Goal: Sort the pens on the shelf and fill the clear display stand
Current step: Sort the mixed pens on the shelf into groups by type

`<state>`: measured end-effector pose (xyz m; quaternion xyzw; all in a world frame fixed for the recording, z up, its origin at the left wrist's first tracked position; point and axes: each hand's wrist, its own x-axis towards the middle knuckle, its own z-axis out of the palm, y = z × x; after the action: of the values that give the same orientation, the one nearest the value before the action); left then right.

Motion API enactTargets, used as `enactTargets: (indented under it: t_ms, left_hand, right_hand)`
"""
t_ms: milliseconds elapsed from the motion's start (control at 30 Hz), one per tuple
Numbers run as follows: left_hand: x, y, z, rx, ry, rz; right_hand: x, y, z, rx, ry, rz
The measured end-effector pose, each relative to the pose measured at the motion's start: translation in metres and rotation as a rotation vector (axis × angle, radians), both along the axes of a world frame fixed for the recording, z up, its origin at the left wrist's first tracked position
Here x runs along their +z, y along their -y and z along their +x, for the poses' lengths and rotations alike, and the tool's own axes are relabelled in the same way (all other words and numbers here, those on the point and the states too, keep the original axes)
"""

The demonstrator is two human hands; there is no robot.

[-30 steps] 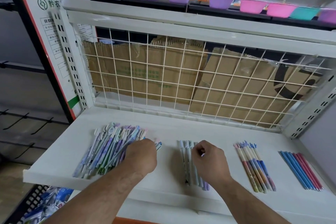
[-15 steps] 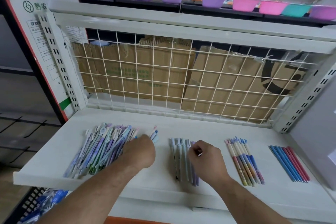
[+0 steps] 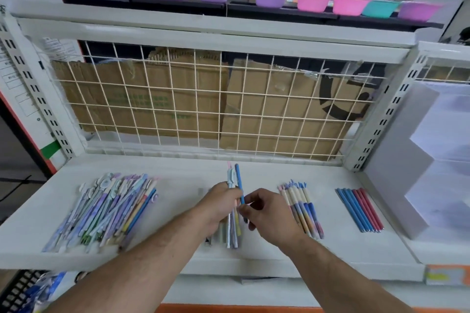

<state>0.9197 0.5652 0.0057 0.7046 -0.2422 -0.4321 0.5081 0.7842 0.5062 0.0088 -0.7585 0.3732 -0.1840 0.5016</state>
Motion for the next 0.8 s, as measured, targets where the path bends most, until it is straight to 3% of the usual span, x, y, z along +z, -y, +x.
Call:
enactTargets:
  t_ms: [233,433,633,800]
  left_hand:
    - [-0.007,0.034,-0.049,0.034,-0.009,0.028]
    - [-0.015,0.060,-0.079,0.029,-0.085,0.053]
    - [-0.011,0.075,-0.107,-0.005,-0.177,0.039]
    - [-0.010,0.085,-0.118,0.013,-0.221,0.027]
  right_hand:
    - [-0.009,0.032,-0.051,-0.182,-0.073,-0.001]
    - [-0.021,0.077,-0.109,-0.356,-0.290,-0.229]
    - [-0.040,0.121,-0.149,-0.375,-0.559,-0.409]
    - [-0.049,0.141,-0.162,-0.308,-0.637,-0.542]
